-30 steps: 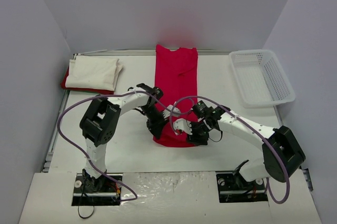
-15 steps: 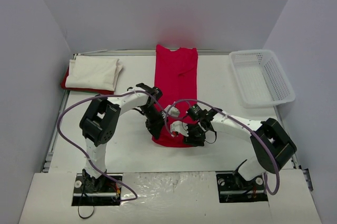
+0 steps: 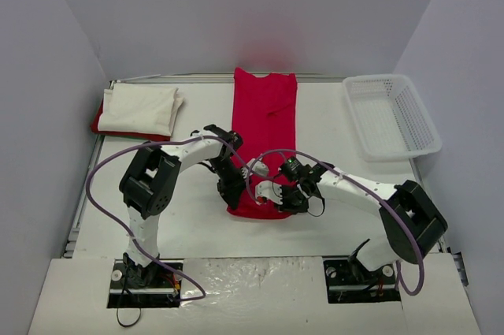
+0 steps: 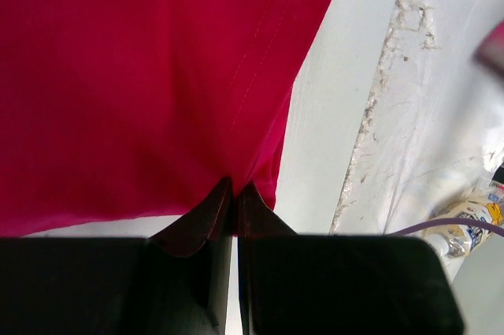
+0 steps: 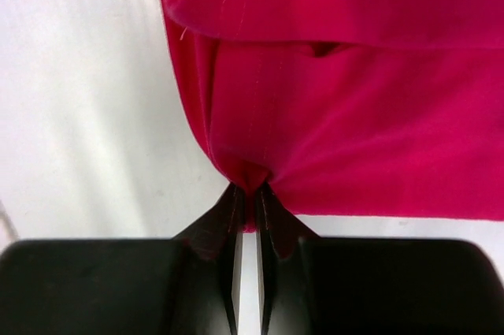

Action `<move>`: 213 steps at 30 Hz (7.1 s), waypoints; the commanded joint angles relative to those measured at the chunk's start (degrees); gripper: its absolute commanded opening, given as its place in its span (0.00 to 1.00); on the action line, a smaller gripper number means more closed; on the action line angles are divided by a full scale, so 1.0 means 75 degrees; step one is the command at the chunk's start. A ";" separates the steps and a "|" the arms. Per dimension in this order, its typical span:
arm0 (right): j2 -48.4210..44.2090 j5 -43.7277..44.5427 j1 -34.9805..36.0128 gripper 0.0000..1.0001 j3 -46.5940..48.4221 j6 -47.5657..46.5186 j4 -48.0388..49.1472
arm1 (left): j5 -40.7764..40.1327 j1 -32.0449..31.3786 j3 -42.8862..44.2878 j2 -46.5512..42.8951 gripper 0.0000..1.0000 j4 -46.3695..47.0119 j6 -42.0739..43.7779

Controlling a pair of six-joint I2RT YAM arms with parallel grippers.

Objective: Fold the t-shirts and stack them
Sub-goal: Grab the bottom of the folded rectangular tshirt with both arms, then fold the folded rectangular tshirt in 1/3 of the way

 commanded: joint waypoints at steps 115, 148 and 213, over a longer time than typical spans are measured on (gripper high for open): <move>0.4206 -0.1504 -0.3877 0.00 0.7192 -0.2300 -0.3277 | -0.1674 0.0911 0.8811 0.3590 0.02 -0.4212 0.1984; 0.2920 -0.1551 -0.3422 0.04 0.6036 -0.0015 -0.1589 | 0.0459 0.2972 0.4958 0.0100 0.76 -0.1786 0.0262; -0.0245 0.1133 -0.3619 0.41 0.3162 0.2023 -0.2011 | -0.4029 -0.0330 0.0339 -0.2434 0.94 0.1681 -0.0371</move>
